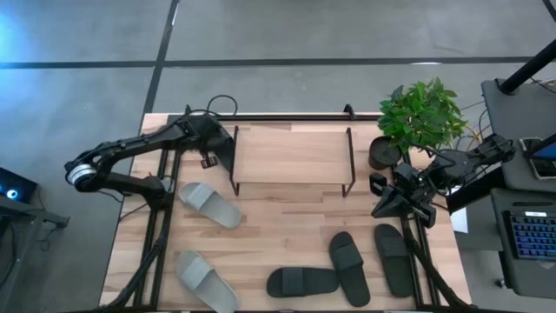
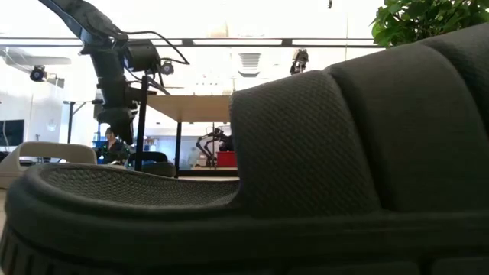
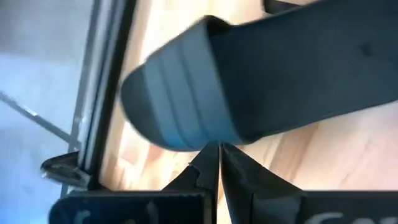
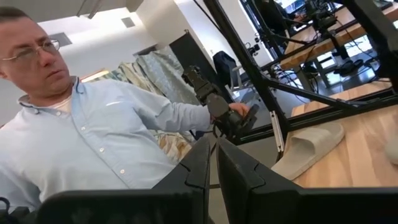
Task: Pick and place slides into the shelf
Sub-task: Put the black slipper on the shelf
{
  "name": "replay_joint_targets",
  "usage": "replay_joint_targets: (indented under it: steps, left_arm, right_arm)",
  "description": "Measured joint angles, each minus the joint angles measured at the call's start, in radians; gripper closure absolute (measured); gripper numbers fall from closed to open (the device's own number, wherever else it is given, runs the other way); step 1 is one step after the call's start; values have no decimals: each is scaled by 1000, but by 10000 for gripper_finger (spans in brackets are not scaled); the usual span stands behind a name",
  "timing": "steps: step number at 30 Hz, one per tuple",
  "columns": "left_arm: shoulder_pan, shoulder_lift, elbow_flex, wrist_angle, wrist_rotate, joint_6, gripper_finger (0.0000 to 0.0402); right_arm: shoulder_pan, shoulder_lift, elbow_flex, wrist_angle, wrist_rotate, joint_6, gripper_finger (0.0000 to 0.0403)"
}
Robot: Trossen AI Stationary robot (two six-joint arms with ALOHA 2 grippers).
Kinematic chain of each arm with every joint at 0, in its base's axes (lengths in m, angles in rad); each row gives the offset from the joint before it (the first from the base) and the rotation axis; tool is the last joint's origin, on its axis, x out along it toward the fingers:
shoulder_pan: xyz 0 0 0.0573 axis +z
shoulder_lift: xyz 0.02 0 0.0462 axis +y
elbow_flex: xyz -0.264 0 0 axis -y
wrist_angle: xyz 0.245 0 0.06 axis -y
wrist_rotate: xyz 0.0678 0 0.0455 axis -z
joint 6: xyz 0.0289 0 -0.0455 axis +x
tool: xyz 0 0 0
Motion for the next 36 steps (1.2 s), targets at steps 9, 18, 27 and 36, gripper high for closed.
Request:
replay_joint_targets:
  steps: [9,18,27,36]
  left_arm:
    - [3,-89,-3,-12,42,-138,400]
    - [85,-2,-5,-24,185,-325,400]
    - [84,2,0,-30,7,-291,344]
    - [84,-4,-6,-33,4,-299,255]
  right_arm:
    - [0,0,0,-5,24,7,381]
    - [0,-1,0,-8,25,7,381]
    - [0,0,0,-8,49,10,381]
    - [0,-2,0,-8,50,9,381]
